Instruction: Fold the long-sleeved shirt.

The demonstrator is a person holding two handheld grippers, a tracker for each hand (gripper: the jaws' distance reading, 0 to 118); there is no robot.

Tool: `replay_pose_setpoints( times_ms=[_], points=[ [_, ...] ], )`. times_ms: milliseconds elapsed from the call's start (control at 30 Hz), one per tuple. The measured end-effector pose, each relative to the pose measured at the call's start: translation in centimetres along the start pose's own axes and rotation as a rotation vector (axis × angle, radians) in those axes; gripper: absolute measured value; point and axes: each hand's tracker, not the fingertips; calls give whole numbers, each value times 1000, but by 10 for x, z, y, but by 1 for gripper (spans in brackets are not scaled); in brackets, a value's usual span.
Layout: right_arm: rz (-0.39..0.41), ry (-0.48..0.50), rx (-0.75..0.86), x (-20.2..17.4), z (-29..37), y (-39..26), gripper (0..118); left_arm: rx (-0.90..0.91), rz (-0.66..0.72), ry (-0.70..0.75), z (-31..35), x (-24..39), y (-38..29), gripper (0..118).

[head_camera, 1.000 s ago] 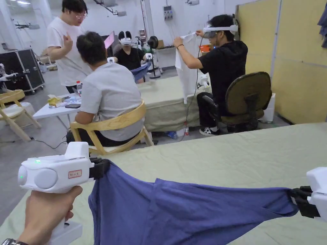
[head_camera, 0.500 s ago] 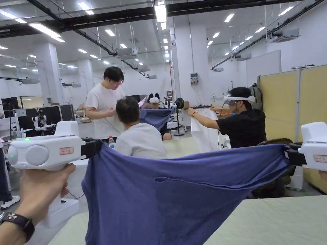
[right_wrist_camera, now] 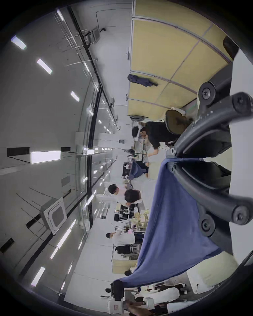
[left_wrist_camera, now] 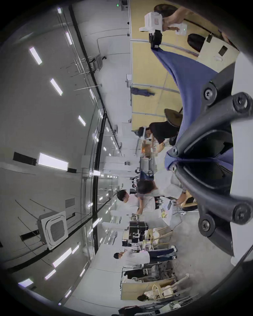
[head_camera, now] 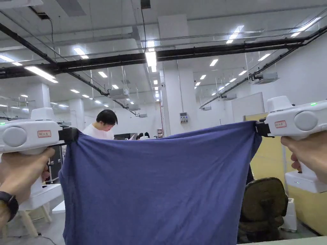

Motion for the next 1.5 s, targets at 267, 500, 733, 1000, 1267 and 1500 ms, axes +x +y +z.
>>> replay_pose_setpoints(
  times_ms=[267, 500, 733, 1000, 1267, 1500],
  points=[
    [-42, -46, 82, 17, 20, 67, 4, 74, -5, -8, 5, 18, 57, 2],
    [-42, -103, 103, 14, 27, 80, 4, 87, -6, 5, 4, 23, 60, 2],
    [-5, -127, 110, 6, 22, 78, 4, 85, -6, 32, -1, 17, 52, 2],
    [10, -138, 106, 1, -13, 68, 4, 73, -20, 53, -29, 8, 43, 2],
    [23, -153, 98, 5, -78, 60, 4, 64, -53, 63, -85, -2, 48, 2],
    [34, -162, 89, 5, -139, 62, 4, 70, -54, 81, -143, -12, 48, 2]
  ],
)
